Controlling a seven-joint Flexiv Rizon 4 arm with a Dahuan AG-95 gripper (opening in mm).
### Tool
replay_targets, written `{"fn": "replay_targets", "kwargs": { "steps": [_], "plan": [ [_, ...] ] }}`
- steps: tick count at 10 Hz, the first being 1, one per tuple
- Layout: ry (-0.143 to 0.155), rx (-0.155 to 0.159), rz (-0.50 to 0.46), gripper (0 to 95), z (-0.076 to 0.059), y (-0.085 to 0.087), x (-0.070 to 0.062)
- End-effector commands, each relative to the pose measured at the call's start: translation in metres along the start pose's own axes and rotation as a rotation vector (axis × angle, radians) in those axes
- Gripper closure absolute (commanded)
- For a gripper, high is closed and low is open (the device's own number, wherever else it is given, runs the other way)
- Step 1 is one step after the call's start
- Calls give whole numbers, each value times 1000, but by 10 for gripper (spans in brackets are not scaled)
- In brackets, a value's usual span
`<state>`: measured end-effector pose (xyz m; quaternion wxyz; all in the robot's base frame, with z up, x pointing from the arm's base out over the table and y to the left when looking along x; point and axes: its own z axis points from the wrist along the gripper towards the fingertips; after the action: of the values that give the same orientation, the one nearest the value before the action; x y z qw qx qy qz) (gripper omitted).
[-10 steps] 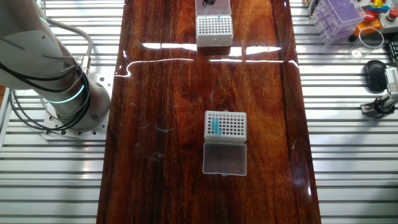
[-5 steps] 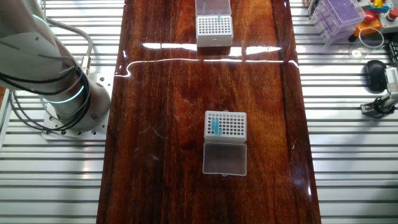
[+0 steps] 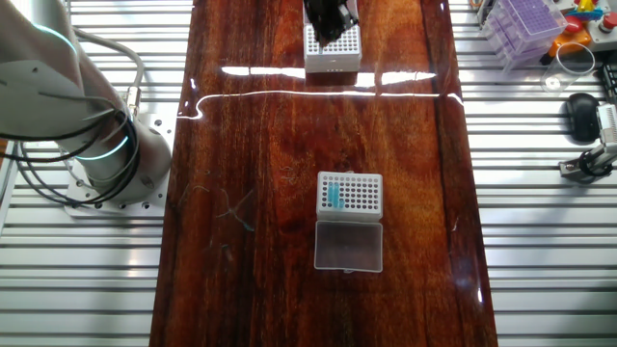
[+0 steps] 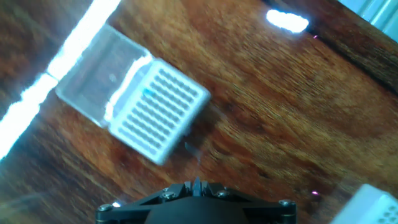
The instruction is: Transfer all medium pipette tips from one holder to another
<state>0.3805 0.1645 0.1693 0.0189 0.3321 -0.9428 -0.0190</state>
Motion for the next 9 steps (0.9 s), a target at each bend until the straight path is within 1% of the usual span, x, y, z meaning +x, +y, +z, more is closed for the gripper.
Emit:
{"fn": "replay_targets", "kwargs": {
  "steps": [1,2,3,5,6,8,9],
  "plan": [
    [-16,16,94,950,0,-1,0],
    [-4,33,154,950,0,-1,0],
    [-6,26,202,950,0,-1,0],
    [1,25,261,950,0,-5,3],
    [-1,20,237,950,-2,-23,13],
    [0,11,113,950,-11,-92,54],
    [1,9,73,950,-14,-113,66]
  ]
}}
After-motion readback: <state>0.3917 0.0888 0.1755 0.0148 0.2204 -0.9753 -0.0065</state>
